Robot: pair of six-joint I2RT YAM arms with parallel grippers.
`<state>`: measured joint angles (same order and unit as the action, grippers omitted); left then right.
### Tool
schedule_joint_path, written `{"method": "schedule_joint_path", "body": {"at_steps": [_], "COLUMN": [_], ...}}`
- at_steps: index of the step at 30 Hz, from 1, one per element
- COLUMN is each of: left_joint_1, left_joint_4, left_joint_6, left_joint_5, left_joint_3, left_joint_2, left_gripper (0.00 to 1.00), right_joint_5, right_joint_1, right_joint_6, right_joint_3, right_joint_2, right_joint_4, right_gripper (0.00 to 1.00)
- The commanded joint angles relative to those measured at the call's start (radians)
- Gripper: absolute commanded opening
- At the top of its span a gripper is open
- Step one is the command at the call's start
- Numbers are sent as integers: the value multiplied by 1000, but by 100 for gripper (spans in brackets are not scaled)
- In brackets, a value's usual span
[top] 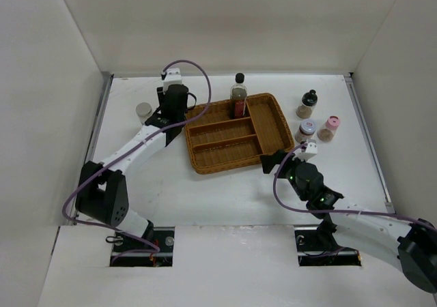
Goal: Organize the condiment bottles
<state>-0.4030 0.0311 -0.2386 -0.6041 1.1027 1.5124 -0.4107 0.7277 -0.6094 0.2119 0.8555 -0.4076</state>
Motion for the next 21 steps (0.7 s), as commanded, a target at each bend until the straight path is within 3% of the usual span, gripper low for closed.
{"method": "schedule_joint_path", "body": {"at_steps": [1, 10, 21], "left_joint_1": [-59, -188, -190], "left_joint_4": [-103, -125, -149], "left_joint_6": [76, 151, 131], "left_joint_5": [-65, -95, -60], "left_joint_3": [143, 318, 373], "left_joint_2": [-136, -15, 104], "left_gripper": [13, 13, 13], "right_joint_5": [10, 10, 10], "right_joint_1": [9, 9, 9], "right_joint_6": [-1, -3, -3], "right_joint_3": [7, 3, -2], "right_joint_2": [-4, -21, -35], "right_joint_4": [-63, -60, -54], "right_gripper": [100, 100, 100]}}
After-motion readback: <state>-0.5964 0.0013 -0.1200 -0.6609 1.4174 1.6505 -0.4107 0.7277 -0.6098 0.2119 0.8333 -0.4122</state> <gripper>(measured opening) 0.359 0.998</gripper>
